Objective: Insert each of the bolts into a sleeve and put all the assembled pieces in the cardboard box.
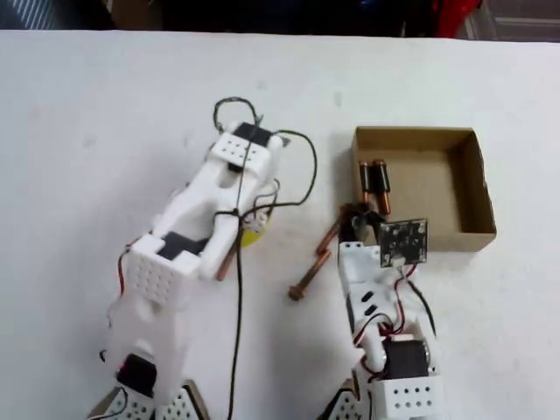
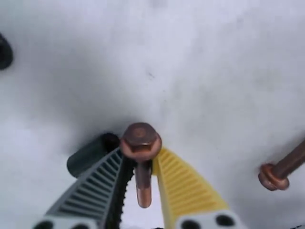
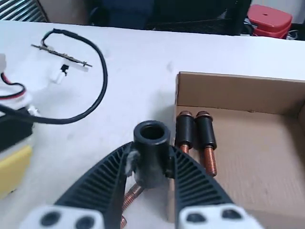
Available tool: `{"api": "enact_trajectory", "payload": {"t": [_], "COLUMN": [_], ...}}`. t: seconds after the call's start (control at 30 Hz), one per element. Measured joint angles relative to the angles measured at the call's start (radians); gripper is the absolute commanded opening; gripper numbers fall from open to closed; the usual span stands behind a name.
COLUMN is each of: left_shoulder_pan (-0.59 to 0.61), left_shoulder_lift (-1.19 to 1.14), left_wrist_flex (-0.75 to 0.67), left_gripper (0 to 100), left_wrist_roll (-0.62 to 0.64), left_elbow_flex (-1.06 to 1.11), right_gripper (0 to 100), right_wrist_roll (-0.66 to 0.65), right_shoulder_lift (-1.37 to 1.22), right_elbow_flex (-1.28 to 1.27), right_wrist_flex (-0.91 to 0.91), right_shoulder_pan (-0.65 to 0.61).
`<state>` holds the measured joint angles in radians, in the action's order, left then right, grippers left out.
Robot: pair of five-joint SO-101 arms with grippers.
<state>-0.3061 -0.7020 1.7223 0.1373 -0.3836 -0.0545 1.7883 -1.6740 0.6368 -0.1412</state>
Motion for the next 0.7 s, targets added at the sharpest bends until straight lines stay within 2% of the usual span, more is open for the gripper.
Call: {"api": "enact_trajectory", "payload": {"t": [0.2,0.4,0.57,0.7], "left_shoulder_pan": [-0.009,0.015,0.068,0.069], "left_shoulder_lift": [0.046,0.072,0.247,0.416], "left_wrist_flex": [0.029,0.031,0.031,0.029], "left_gripper": [2,2,2,2], "left_wrist_roll": [-0.12,-0.146,-0.146,-0.146], "left_elbow_flex": [0.0,0.002,0.02,0.163], "right_gripper": [1.7,1.7,1.7,1.7], "right_wrist_roll": [-0.003,-0.003,-0.003,-0.003], "right_shoulder_lift": [0.0,0.0,0.0,0.0], "right_elbow_flex": [0.0,0.0,0.0,0.0], "right_wrist_flex": [0.0,0.0,0.0,0.0], "right_shoulder_pan": [-0.025,-0.112,-0.166,-0.226]}}
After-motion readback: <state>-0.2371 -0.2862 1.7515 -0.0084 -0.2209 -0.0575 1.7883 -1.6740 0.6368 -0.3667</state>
